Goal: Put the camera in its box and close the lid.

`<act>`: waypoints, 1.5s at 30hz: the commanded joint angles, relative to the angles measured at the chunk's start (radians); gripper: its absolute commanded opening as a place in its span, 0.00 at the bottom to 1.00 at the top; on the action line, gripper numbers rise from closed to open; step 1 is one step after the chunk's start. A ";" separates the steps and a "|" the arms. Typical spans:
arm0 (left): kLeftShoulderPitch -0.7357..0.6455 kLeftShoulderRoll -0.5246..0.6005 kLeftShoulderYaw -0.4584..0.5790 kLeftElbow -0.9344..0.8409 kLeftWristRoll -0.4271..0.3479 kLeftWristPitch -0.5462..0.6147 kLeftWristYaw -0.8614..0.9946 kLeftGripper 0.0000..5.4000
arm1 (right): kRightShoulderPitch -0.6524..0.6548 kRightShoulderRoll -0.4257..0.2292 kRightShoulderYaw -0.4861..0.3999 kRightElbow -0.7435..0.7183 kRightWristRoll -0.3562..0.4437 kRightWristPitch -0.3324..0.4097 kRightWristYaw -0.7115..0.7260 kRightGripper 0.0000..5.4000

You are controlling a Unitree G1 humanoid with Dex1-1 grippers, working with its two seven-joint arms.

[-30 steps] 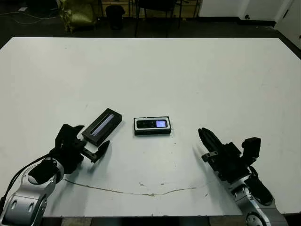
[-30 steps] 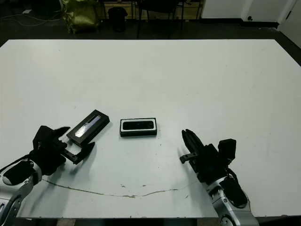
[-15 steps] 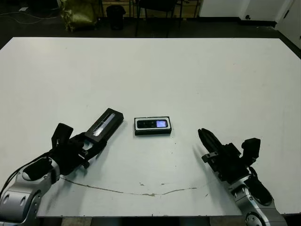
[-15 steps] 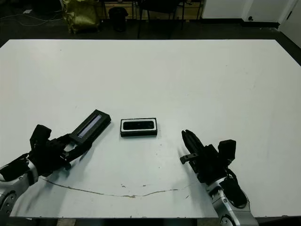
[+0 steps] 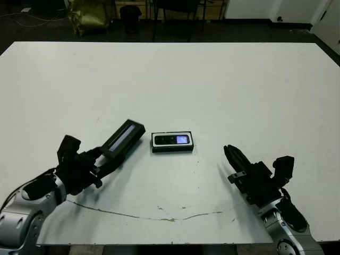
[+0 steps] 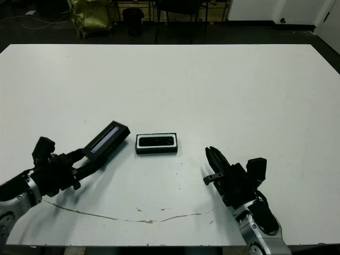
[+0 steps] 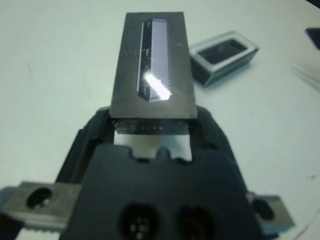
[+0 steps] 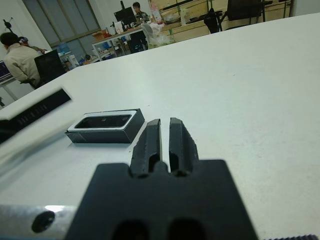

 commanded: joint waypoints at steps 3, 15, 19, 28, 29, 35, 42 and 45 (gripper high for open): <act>-0.110 0.112 0.023 -0.038 -0.037 0.041 -0.073 0.44 | 0.020 0.002 0.000 -0.012 0.002 0.042 -0.030 0.00; -0.364 0.218 -0.122 0.119 0.029 -0.076 -0.293 0.44 | 0.025 0.001 0.009 -0.004 -0.030 0.022 -0.037 0.00; -0.476 0.228 -0.207 0.212 0.080 -0.120 -0.393 0.44 | 0.024 0.003 0.008 -0.001 -0.027 0.026 -0.036 0.00; -0.665 0.155 -0.377 0.399 0.203 -0.197 -0.496 0.44 | 0.012 -0.003 0.008 0.038 -0.041 0.002 -0.023 0.00; -0.680 0.143 -0.388 0.420 0.212 -0.203 -0.504 0.44 | 0.012 -0.004 0.007 0.039 -0.041 0.000 -0.020 0.00; -0.738 0.075 -0.444 0.531 0.264 -0.258 -0.542 0.44 | 0.010 0.001 0.005 0.031 -0.043 0.017 -0.031 0.00; -0.776 0.028 -0.483 0.620 0.315 -0.301 -0.581 0.44 | 0.008 -0.001 0.007 0.038 -0.052 0.015 -0.034 0.00; -0.788 0.010 -0.492 0.655 0.323 -0.306 -0.605 0.44 | 0.008 -0.004 0.007 0.033 -0.049 0.024 -0.032 0.00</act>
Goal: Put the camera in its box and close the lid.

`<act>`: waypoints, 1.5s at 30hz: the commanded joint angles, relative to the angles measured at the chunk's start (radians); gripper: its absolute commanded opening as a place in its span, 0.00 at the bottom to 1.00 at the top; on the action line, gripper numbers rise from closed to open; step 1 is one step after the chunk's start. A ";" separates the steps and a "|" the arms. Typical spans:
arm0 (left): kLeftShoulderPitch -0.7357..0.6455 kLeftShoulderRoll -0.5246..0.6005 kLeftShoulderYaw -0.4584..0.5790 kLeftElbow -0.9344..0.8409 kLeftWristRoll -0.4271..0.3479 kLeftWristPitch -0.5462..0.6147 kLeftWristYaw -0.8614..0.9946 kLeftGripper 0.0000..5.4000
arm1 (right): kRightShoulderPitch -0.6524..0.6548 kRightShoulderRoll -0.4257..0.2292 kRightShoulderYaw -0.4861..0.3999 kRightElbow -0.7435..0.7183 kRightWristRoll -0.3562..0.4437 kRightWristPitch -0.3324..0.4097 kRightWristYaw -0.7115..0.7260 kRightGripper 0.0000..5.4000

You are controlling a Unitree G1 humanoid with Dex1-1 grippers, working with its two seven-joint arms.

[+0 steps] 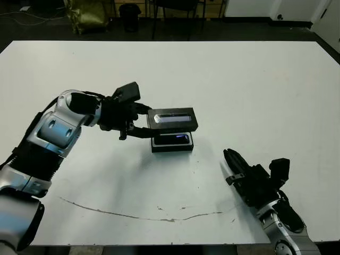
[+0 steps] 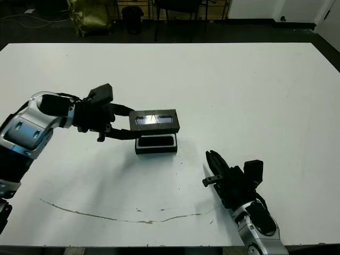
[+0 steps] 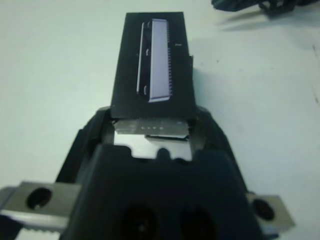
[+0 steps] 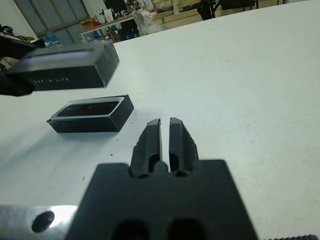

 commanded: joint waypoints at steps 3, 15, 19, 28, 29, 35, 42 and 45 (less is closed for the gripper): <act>-0.035 -0.025 -0.032 0.070 0.039 -0.021 -0.038 0.44 | 0.014 -0.005 0.001 -0.013 -0.005 0.033 -0.020 0.00; -0.050 -0.069 -0.052 0.148 0.098 -0.069 -0.073 0.44 | 0.013 -0.003 0.004 0.010 -0.014 -0.010 -0.003 0.00; -0.052 -0.072 -0.057 0.152 0.112 -0.063 -0.085 0.44 | 0.016 0.010 -0.004 0.010 0.014 0.012 -0.013 0.00; -0.052 -0.070 -0.060 0.154 0.128 -0.049 -0.104 0.44 | 0.021 -0.001 0.006 -0.012 -0.008 0.019 -0.026 0.00; -0.052 -0.070 -0.060 0.154 0.130 -0.048 -0.105 0.44 | 0.021 -0.001 0.005 -0.011 -0.006 0.019 -0.024 0.00; -0.049 -0.069 -0.056 0.166 0.136 -0.052 -0.106 0.44 | 0.023 0.005 0.003 -0.004 -0.008 0.006 -0.021 0.00; -0.049 -0.062 -0.061 0.181 0.152 -0.077 -0.106 0.44 | 0.024 0.008 0.005 0.010 -0.007 -0.022 -0.003 0.00; -0.050 -0.063 -0.060 0.185 0.155 -0.073 -0.105 0.44 | 0.027 0.009 0.005 -0.004 -0.005 -0.007 -0.013 0.00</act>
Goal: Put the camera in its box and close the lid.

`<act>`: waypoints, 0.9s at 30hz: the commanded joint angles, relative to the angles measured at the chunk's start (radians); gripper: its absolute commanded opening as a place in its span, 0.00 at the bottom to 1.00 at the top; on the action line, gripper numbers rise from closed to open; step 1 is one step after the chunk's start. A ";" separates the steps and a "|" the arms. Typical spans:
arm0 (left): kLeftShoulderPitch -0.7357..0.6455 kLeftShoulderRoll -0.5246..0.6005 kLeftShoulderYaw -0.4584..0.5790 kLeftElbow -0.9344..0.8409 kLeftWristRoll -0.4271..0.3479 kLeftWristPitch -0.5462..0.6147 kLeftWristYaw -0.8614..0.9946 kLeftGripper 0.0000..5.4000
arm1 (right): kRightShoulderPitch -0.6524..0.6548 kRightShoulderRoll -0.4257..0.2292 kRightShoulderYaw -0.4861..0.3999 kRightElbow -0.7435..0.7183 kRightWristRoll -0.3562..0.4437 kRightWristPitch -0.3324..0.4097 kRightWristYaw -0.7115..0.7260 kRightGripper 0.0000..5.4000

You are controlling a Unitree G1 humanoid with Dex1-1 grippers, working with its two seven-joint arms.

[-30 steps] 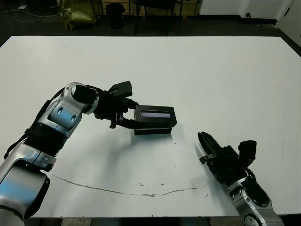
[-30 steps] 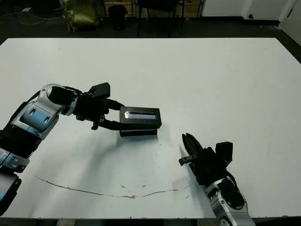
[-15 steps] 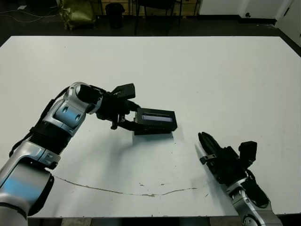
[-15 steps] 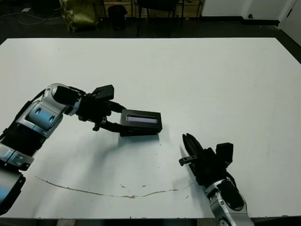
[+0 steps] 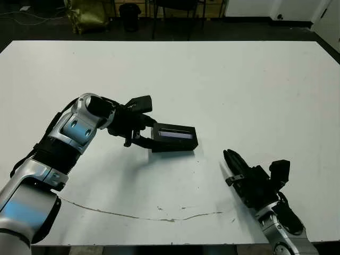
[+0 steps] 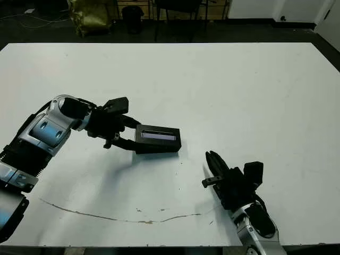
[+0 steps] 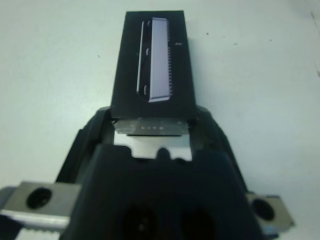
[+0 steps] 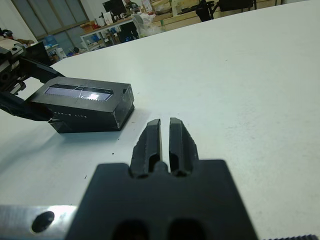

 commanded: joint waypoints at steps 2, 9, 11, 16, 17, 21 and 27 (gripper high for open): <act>0.005 0.012 -0.012 0.016 0.027 -0.002 0.000 0.44 | 0.010 -0.003 -0.002 -0.003 -0.002 0.013 -0.010 0.00; 0.015 0.011 -0.018 0.043 0.041 -0.039 0.001 0.44 | 0.010 -0.008 -0.005 0.001 0.004 0.005 0.000 0.00; 0.018 0.011 -0.017 0.052 0.042 -0.034 0.003 0.44 | 0.010 -0.009 -0.006 -0.002 0.012 0.007 0.006 0.00; 0.025 0.009 -0.013 0.082 0.037 -0.021 0.000 0.44 | 0.016 0.001 -0.014 -0.017 0.051 0.011 0.016 0.00; 0.027 0.008 -0.014 0.088 0.037 -0.025 -0.001 0.44 | 0.017 -0.002 -0.013 -0.021 0.053 0.012 0.018 0.00; 0.031 0.002 -0.018 0.131 0.043 -0.032 -0.001 0.44 | 0.029 -0.014 -0.004 -0.063 0.027 0.028 -0.010 0.00; 0.037 -0.001 -0.026 0.183 0.065 -0.078 0.010 0.44 | 0.033 -0.010 -0.010 -0.075 0.053 0.042 -0.010 0.00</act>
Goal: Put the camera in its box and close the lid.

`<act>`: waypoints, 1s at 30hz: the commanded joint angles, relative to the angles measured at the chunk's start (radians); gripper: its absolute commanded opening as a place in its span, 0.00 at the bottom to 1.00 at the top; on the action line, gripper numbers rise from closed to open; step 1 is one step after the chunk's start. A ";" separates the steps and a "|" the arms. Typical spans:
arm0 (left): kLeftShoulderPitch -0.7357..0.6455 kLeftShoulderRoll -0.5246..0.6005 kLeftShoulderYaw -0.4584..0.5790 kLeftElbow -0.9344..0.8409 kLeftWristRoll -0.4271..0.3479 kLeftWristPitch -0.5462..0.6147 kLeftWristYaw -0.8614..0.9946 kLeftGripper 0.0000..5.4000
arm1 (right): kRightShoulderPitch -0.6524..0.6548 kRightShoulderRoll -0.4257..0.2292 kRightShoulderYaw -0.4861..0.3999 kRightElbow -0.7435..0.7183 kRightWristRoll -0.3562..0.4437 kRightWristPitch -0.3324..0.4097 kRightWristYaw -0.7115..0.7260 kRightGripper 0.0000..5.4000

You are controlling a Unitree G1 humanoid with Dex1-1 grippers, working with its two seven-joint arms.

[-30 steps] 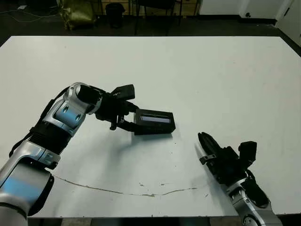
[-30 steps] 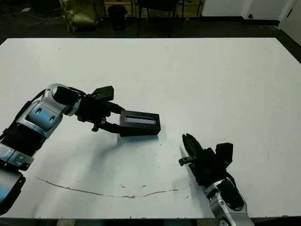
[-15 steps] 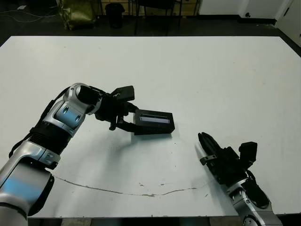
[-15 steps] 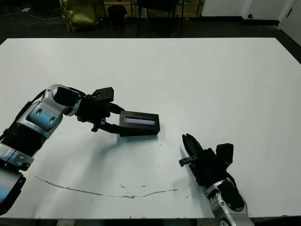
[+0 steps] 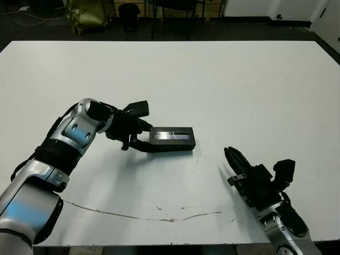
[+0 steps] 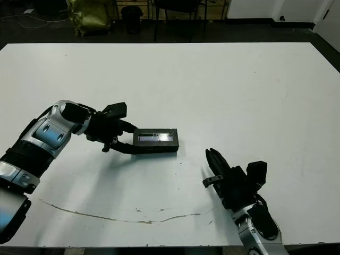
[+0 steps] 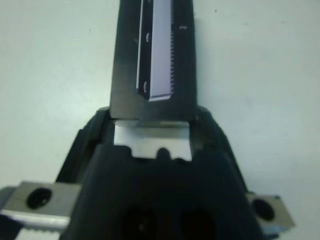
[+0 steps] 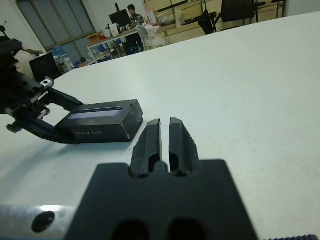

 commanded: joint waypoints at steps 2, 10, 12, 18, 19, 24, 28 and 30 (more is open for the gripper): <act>0.031 0.020 -0.020 0.057 0.049 -0.038 0.012 0.44 | 0.014 -0.005 -0.007 0.006 0.009 0.017 -0.003 0.00; 0.041 0.009 -0.022 0.100 0.053 -0.060 0.023 0.42 | 0.017 -0.003 -0.005 -0.014 0.012 0.037 -0.018 0.00; 0.044 0.007 -0.025 0.100 0.058 -0.062 0.027 0.42 | 0.018 -0.007 -0.004 -0.012 0.011 0.033 -0.013 0.00; 0.048 -0.002 -0.046 0.095 0.085 -0.084 0.059 0.45 | 0.014 -0.015 -0.001 -0.004 -0.001 0.025 -0.006 0.00; 0.047 -0.002 -0.053 0.098 0.093 -0.105 0.061 0.49 | 0.015 -0.014 -0.002 -0.004 0.001 0.027 -0.007 0.00; 0.037 0.002 -0.072 0.100 0.104 -0.159 0.048 0.71 | 0.018 0.000 -0.004 0.004 0.016 0.021 -0.005 0.00; 0.043 0.008 -0.056 0.071 0.081 -0.160 0.029 0.88 | 0.014 -0.005 -0.004 0.006 0.015 0.023 -0.001 0.00; 0.054 0.012 -0.042 0.043 0.068 -0.151 0.031 0.97 | 0.014 -0.006 -0.003 0.007 0.012 0.023 -0.002 0.00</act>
